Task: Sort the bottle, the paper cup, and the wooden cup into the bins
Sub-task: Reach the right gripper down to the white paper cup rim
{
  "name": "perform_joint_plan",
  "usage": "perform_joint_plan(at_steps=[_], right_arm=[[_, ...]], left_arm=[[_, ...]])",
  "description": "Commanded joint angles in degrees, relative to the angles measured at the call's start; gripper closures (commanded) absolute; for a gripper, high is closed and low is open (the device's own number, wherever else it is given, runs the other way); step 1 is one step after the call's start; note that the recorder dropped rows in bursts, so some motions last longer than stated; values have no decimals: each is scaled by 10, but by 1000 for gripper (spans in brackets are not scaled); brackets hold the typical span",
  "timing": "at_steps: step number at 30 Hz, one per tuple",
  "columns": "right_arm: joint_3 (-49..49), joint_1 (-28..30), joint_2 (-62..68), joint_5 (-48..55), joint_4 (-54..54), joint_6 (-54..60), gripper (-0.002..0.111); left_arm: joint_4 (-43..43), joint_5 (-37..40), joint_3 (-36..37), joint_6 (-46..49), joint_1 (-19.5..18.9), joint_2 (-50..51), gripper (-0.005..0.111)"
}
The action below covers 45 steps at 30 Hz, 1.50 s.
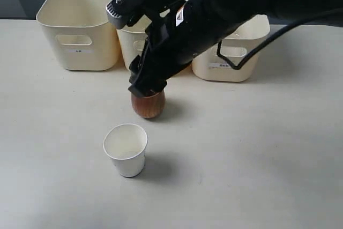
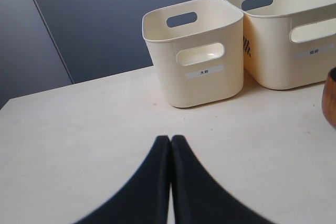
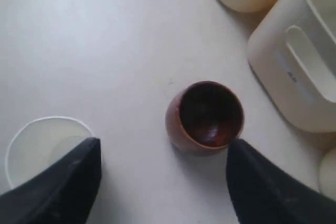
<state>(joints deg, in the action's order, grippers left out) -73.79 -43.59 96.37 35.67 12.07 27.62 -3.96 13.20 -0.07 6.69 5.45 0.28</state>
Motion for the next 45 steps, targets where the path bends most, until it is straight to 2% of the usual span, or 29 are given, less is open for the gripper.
perform_joint_plan(at_steps=[1, 24, 36, 45], right_arm=[[-3, 1, 14, 27, 69, 52, 43], [-3, 1, 125, 46, 99, 68, 43], [-3, 1, 142, 40, 111, 78, 44], [-3, 1, 142, 40, 113, 78, 54]], left_arm=[[0, -3, 1, -1, 4, -3, 107], [0, -3, 1, -1, 4, -3, 107], [0, -3, 1, -1, 4, -3, 107], [0, -3, 1, -1, 4, -3, 107]])
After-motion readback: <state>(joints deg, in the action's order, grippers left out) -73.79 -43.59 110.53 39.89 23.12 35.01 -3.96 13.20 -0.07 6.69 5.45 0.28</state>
